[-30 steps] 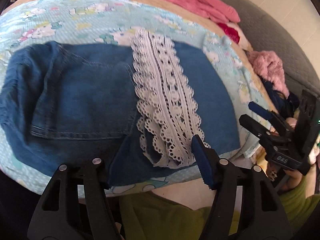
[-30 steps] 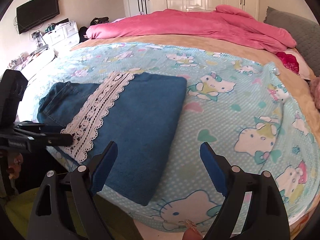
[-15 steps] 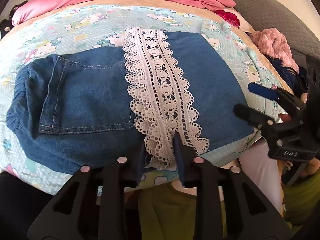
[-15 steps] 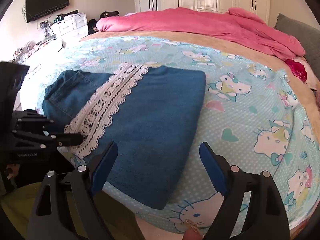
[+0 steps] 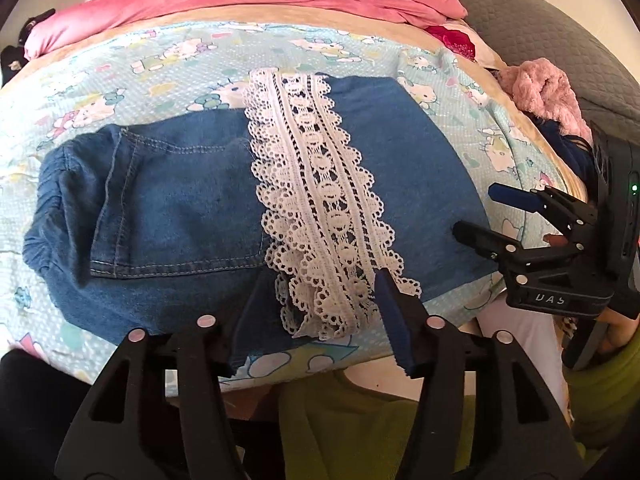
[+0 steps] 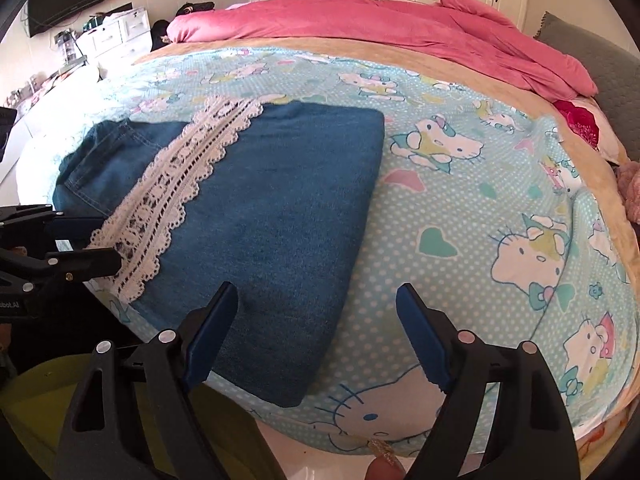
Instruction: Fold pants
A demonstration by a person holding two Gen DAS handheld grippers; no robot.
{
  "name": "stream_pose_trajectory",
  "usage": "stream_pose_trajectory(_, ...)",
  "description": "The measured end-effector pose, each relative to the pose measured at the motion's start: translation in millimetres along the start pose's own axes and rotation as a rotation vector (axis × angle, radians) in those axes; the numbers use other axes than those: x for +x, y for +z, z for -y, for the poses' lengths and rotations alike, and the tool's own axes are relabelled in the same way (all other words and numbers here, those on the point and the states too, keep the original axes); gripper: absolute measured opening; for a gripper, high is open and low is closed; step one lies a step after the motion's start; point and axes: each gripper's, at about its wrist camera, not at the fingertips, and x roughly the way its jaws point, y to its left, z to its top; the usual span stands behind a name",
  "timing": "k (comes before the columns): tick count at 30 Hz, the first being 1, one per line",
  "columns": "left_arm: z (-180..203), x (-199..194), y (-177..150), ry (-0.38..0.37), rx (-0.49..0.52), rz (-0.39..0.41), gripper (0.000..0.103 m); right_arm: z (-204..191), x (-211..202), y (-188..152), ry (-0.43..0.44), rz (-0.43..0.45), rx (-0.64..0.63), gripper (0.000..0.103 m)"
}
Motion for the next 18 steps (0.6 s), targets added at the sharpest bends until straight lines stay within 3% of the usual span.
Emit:
stream_pose_trajectory(12,0,-20,4,0.019,-0.001,0.053,0.077,-1,-25,10,-0.033,0.064,0.002,0.085)
stream_pose_trajectory(18,-2,-31,5,0.034,-0.004,0.082,0.082,-5,-31,15,-0.048,0.080,-0.008,0.089)
